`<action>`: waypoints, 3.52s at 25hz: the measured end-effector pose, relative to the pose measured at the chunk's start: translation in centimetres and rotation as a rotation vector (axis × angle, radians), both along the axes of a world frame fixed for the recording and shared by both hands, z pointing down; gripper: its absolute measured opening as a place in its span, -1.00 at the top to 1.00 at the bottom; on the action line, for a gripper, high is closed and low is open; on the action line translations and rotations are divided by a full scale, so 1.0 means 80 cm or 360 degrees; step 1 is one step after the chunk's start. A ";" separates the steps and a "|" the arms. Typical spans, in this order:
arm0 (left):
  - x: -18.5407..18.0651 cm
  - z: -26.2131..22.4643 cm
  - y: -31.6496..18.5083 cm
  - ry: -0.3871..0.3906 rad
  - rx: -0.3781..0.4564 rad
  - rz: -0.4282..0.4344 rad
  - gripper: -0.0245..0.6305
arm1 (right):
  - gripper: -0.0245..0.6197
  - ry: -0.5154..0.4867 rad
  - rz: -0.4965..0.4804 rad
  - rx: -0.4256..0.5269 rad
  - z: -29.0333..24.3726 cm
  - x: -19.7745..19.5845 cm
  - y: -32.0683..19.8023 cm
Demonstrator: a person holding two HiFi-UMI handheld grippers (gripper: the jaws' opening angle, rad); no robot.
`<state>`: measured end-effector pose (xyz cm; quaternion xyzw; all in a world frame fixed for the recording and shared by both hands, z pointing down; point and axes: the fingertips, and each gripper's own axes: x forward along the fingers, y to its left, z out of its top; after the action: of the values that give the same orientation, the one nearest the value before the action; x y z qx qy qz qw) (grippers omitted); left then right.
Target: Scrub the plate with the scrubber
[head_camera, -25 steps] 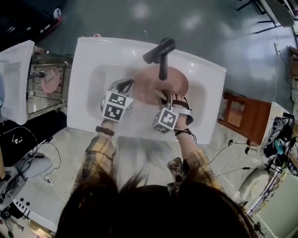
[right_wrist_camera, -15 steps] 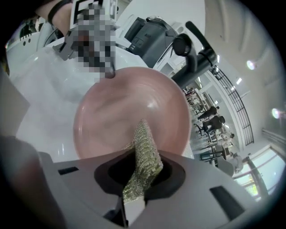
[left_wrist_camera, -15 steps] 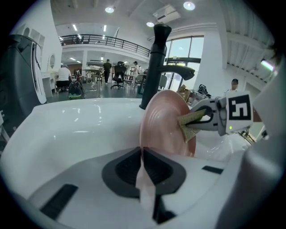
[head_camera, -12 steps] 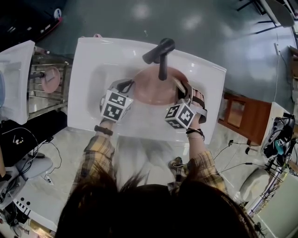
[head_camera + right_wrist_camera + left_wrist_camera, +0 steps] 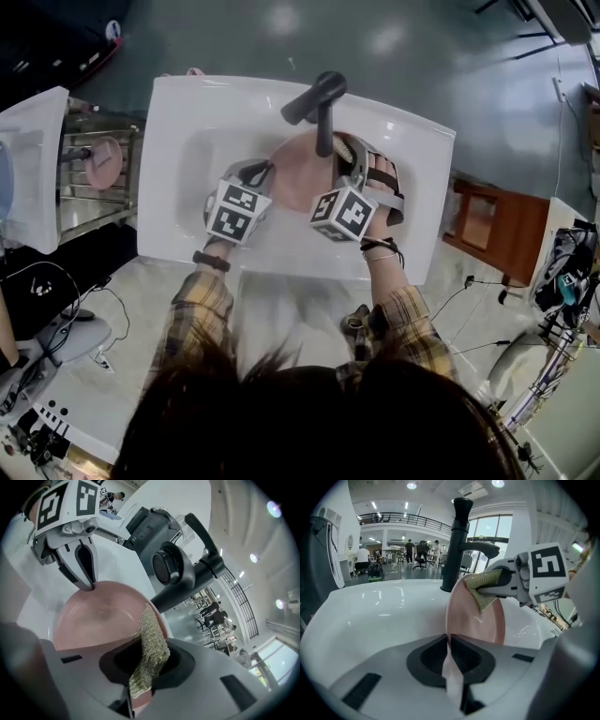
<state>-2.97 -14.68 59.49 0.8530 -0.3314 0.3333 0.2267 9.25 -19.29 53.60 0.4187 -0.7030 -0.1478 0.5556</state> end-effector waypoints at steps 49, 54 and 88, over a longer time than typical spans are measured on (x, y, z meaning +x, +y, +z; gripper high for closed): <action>0.007 0.011 0.006 -0.0076 -0.0030 -0.0045 0.83 | 0.74 0.0016 0.0067 -0.0560 0.121 0.036 0.124; -0.001 -0.002 0.004 -0.0071 -0.0004 -0.0076 0.68 | 0.70 -0.0222 0.0163 -0.0504 0.082 0.028 0.110; 0.065 -0.436 0.044 0.0819 0.0661 -0.0013 0.88 | 0.70 -0.1866 -0.0070 0.0052 -0.380 -0.035 0.106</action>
<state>2.21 -11.15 24.64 0.9359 -0.3276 0.0313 0.1256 6.48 -10.82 23.19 0.4246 -0.8990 0.0862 0.0642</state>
